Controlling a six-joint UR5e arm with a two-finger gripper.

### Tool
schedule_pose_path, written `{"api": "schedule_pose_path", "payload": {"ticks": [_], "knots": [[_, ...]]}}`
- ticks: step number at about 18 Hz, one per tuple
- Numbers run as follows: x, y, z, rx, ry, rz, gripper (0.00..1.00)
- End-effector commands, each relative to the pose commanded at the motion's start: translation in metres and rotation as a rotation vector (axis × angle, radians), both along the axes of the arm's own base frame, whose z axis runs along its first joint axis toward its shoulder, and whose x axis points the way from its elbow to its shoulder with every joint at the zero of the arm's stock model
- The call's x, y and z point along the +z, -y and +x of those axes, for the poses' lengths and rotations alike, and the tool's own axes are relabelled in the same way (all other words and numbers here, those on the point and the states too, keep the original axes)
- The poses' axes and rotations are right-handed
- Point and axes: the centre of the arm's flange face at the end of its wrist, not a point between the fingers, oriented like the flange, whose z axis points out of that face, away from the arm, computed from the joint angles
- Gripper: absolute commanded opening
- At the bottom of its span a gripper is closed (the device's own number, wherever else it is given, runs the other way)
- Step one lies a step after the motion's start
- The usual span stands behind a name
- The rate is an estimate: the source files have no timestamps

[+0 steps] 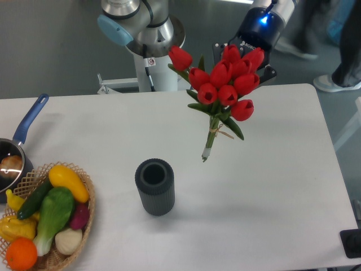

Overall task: Place the flowers on the table
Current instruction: 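Hold the red tulip bunch by the stems in the gripper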

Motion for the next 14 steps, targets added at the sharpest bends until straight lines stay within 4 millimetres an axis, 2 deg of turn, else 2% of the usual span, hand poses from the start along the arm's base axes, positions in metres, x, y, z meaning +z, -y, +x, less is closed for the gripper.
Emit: {"api": "schedule_pose_path", "payload": {"ticks": [2, 4, 10, 14], "knots": [[-0.007, -0.002, 0.008, -0.007, 0.003, -0.009, 0.01], [0.001, -0.001, 0.003, -0.001, -0.006, -0.007, 0.01], [0.002, 0.001, 0.001, 0.005, -0.012, -0.012, 0.01], [0.005, 0.003, -0.005, 0.047, -0.064, -0.12, 0.01]]}}
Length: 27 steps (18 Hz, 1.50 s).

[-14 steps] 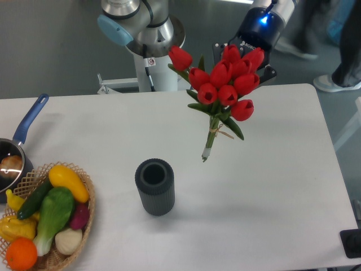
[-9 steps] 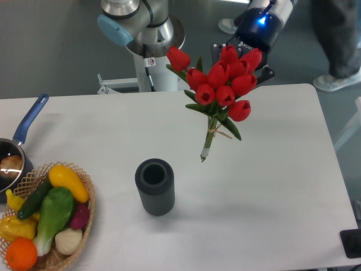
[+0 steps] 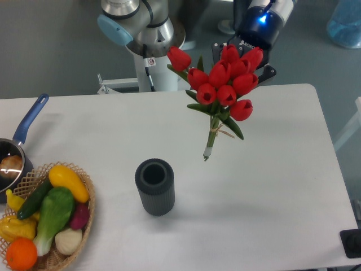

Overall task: Place the flowers on the table
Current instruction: 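Hold the red tulip bunch by the stems in the gripper, then swing the tulips so blooms hang down and lower toward the table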

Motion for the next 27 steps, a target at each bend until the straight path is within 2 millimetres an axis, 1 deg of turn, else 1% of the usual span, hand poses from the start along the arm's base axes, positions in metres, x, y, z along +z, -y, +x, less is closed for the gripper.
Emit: {"api": "schedule_pose_path", "payload": {"ticks": [3, 6, 9, 10, 12, 13, 15, 17, 19, 21, 22, 24, 25, 27], "knots": [[-0.009, 0.003, -0.003, 0.041, -0.027, -0.109, 0.01], [-0.002, 0.007, -0.009, 0.071, -0.064, -0.173, 0.01], [0.005, 0.015, -0.017, 0.143, -0.14, -0.331, 0.01], [0.008, 0.014, -0.017, 0.154, -0.159, -0.368, 0.01], [0.014, 0.009, -0.016, 0.163, -0.191, -0.411, 0.01], [0.016, 0.01, -0.016, 0.175, -0.206, -0.44, 0.01], [0.015, 0.014, -0.014, 0.205, -0.238, -0.527, 0.01], [0.013, 0.009, -0.007, 0.221, -0.28, -0.633, 0.0], [0.001, 0.004, 0.0, 0.184, -0.306, -0.733, 0.0], [-0.015, 0.008, -0.004, 0.163, -0.319, -0.84, 0.0], [-0.028, 0.006, -0.01, 0.156, -0.304, -0.883, 0.0], [-0.051, -0.005, -0.012, 0.113, -0.276, -0.922, 0.0], [-0.066, -0.011, -0.016, 0.087, -0.264, -0.937, 0.0], [-0.094, -0.018, -0.024, 0.054, -0.243, -0.991, 0.0]]}}
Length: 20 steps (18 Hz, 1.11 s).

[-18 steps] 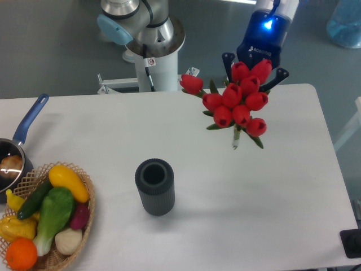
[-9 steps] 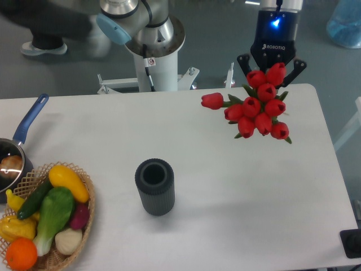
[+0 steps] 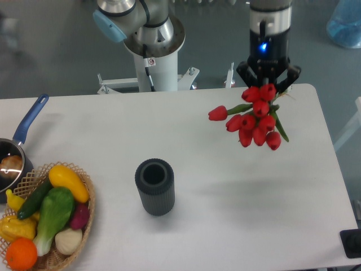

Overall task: Place the flowers on the table
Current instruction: 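Swing the tulips so blooms hang down and lower toward the table, then lower the tulips onto the table beside the grey vase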

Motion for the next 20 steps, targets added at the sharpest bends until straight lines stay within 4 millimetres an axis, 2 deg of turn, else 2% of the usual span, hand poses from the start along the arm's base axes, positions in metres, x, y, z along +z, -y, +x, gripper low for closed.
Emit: {"api": "schedule_pose_path", "payload": {"ticks": [3, 7, 13, 16, 20], "knots": [[-0.031, -0.019, 0.0, -0.03, 0.046, -0.032, 0.0], [-0.069, -0.02, -0.011, -0.023, 0.088, -0.107, 0.0], [-0.095, -0.024, -0.017, -0.028, 0.114, -0.15, 0.0], [-0.115, -0.039, -0.013, -0.047, 0.141, -0.162, 0.0], [-0.13, -0.04, -0.017, -0.05, 0.161, -0.177, 0.03]]}}
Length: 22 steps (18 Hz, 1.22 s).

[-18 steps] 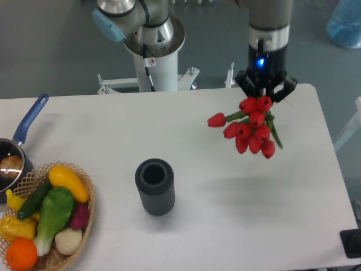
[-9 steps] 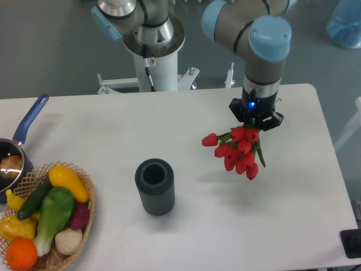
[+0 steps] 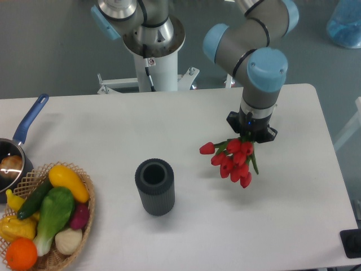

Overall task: Place the flowers on the table
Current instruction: 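Lower the tulips onto the table beside the grey vase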

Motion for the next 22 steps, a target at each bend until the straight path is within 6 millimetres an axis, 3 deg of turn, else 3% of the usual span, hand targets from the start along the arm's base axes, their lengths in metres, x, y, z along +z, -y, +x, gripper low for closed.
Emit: {"api": "schedule_pose_path", "payload": {"ticks": [5, 9, 17, 22], "knots": [[-0.018, -0.005, 0.001, -0.023, -0.018, -0.084, 0.03], [-0.02, -0.006, -0.002, -0.025, -0.026, -0.077, 0.03], [-0.049, -0.016, 0.0, -0.015, 0.003, -0.094, 0.03], [-0.053, -0.021, 0.004, -0.023, 0.004, -0.095, 0.04]]}}
